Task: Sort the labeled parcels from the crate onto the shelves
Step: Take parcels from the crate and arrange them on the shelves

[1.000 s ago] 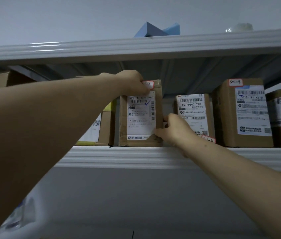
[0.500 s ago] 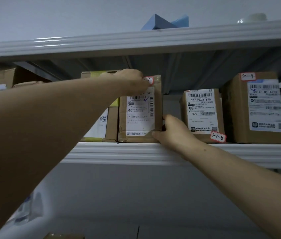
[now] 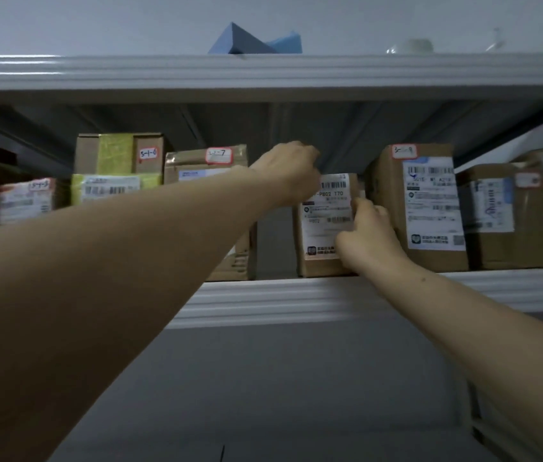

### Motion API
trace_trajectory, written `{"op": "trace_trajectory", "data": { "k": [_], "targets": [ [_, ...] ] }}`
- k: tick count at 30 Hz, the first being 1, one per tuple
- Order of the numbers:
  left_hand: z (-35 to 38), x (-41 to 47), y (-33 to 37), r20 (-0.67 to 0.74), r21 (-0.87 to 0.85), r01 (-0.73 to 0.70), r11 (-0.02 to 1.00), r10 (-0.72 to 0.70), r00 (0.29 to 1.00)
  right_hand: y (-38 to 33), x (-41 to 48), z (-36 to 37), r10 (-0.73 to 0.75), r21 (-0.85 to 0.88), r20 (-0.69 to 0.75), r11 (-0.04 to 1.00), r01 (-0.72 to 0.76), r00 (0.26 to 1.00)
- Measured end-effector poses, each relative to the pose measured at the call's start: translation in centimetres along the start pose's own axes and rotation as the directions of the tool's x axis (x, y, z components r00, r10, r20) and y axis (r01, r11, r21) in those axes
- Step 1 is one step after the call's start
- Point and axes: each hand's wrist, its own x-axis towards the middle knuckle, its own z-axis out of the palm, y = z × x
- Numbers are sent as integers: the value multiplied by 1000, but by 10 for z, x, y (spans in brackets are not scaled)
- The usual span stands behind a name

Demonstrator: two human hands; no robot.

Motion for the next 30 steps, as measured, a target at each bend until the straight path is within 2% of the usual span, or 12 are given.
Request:
{"op": "trace_trajectory", "data": {
  "k": [7, 11, 14, 24, 30],
  "targets": [
    [12, 18, 16, 163, -83, 149, 985, -134, 977, 12, 14, -5, 127, -108, 41, 987, -122, 991],
    [16, 22, 11, 161, -100, 152, 983, -135, 978, 16, 16, 1, 226, 35, 152, 972, -234, 962],
    [6, 19, 8, 136, -54, 142, 988, -134, 982, 17, 15, 2, 203, 67, 147, 974, -215, 968],
    [-20, 4, -4, 79, 238, 43, 970, -63, 995, -4, -7, 8, 84, -7, 212, 996, -84, 974],
    [-23, -3, -11, 105, 314, 20, 949, -56, 993, -13, -17, 11, 30, -41, 230, 999, -21, 973]
  ]
}}
